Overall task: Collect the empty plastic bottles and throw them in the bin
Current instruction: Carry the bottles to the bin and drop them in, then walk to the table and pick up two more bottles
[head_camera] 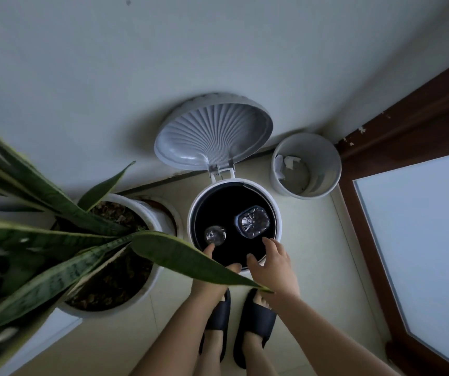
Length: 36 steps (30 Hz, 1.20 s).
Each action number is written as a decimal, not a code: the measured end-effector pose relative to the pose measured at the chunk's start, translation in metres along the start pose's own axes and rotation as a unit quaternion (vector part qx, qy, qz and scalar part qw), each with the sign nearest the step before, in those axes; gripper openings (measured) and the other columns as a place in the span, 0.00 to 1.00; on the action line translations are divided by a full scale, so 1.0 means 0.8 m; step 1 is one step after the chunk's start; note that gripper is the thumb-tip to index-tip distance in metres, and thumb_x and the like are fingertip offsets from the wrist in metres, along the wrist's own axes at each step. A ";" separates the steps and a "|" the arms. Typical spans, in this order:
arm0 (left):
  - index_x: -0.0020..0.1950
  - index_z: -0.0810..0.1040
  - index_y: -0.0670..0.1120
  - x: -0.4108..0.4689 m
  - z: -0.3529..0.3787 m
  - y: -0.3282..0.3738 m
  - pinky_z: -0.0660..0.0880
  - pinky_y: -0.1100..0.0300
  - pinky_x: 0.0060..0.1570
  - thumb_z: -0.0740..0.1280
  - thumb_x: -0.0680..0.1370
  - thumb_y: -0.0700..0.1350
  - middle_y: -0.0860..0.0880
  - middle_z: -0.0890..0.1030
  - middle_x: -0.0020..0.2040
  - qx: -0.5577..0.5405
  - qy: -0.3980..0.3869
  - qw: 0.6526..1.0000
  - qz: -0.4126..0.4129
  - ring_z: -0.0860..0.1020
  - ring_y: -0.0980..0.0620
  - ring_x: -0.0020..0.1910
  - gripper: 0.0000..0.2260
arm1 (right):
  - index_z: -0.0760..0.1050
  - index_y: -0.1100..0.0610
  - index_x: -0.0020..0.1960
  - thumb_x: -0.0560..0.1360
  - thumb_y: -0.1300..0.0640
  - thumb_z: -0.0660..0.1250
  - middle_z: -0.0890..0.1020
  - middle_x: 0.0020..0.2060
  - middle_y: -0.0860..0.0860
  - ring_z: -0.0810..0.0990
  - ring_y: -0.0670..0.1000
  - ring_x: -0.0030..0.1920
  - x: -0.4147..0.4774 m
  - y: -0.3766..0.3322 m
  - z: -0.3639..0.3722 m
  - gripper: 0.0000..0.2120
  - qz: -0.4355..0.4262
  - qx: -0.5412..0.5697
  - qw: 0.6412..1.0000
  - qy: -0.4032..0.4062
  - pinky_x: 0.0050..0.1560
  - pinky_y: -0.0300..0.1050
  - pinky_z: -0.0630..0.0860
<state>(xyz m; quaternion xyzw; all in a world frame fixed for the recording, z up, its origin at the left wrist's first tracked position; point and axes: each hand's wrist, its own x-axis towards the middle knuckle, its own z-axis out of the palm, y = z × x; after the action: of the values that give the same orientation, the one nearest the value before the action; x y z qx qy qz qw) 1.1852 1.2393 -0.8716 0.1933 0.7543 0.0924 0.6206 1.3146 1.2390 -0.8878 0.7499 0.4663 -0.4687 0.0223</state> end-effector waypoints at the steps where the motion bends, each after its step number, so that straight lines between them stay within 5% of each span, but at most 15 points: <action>1: 0.78 0.55 0.49 -0.015 -0.001 0.004 0.64 0.56 0.66 0.71 0.75 0.43 0.47 0.63 0.75 0.021 0.000 1.000 0.009 0.64 0.46 0.73 0.36 | 0.58 0.54 0.74 0.77 0.46 0.60 0.62 0.74 0.50 0.59 0.52 0.74 -0.010 -0.003 -0.008 0.29 -0.008 -0.007 1.000 0.006 0.70 0.53 0.62; 7: 0.70 0.66 0.59 -0.121 0.002 0.031 0.77 0.48 0.59 0.66 0.68 0.54 0.51 0.80 0.60 0.145 0.040 0.986 0.072 0.80 0.46 0.57 0.30 | 0.56 0.50 0.75 0.78 0.43 0.55 0.60 0.75 0.47 0.55 0.49 0.75 -0.095 -0.021 -0.063 0.28 -0.059 -0.048 0.996 0.053 0.72 0.48 0.57; 10: 0.75 0.61 0.53 -0.184 0.011 0.059 0.67 0.56 0.68 0.67 0.73 0.54 0.54 0.67 0.73 0.178 0.028 0.975 0.134 0.68 0.52 0.71 0.32 | 0.55 0.50 0.76 0.78 0.41 0.52 0.59 0.76 0.47 0.53 0.48 0.76 -0.143 -0.027 -0.102 0.28 -0.073 -0.062 0.992 0.083 0.74 0.48 0.53; 13: 0.77 0.57 0.51 -0.243 0.020 0.089 0.62 0.58 0.70 0.67 0.73 0.54 0.54 0.61 0.77 0.239 0.009 0.949 0.203 0.61 0.55 0.75 0.35 | 0.54 0.50 0.76 0.79 0.41 0.50 0.58 0.76 0.46 0.52 0.47 0.76 -0.188 -0.030 -0.159 0.28 -0.074 -0.070 0.985 0.141 0.74 0.47 0.51; 20: 0.78 0.53 0.48 -0.370 0.038 0.185 0.57 0.58 0.73 0.62 0.76 0.55 0.51 0.55 0.79 0.410 0.035 0.809 0.419 0.56 0.52 0.76 0.34 | 0.53 0.50 0.76 0.79 0.44 0.46 0.58 0.76 0.46 0.51 0.49 0.77 -0.297 -0.028 -0.300 0.27 -0.056 -0.074 0.952 0.293 0.74 0.47 0.50; 23: 0.78 0.54 0.45 -0.423 0.046 0.236 0.55 0.58 0.74 0.61 0.76 0.53 0.48 0.58 0.78 0.436 0.051 0.748 0.498 0.57 0.50 0.76 0.33 | 0.58 0.52 0.75 0.74 0.42 0.38 0.62 0.75 0.49 0.54 0.52 0.76 -0.352 -0.028 -0.352 0.33 -0.020 -0.066 0.926 0.371 0.74 0.49 0.49; 28: 0.78 0.56 0.44 -0.512 0.048 0.298 0.55 0.57 0.74 0.62 0.77 0.51 0.46 0.60 0.77 0.439 0.051 0.662 0.605 0.59 0.49 0.76 0.32 | 0.55 0.52 0.76 0.79 0.43 0.48 0.59 0.76 0.49 0.50 0.51 0.77 -0.448 -0.030 -0.411 0.27 0.039 -0.037 0.877 0.478 0.74 0.50 0.45; 36: 0.75 0.62 0.40 -0.644 0.075 0.276 0.58 0.51 0.73 0.59 0.72 0.55 0.42 0.64 0.75 0.425 -0.011 0.552 0.717 0.61 0.45 0.75 0.34 | 0.54 0.52 0.76 0.79 0.41 0.49 0.58 0.76 0.50 0.51 0.51 0.77 -0.639 -0.007 -0.396 0.29 0.146 0.007 0.780 0.608 0.74 0.49 0.45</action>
<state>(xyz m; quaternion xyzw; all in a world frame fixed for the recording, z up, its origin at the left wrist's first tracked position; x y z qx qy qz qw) 1.3629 1.2243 -0.3367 0.9125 0.3098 0.1736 0.2028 1.4621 1.0445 -0.3386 0.9386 0.2644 0.0902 -0.2024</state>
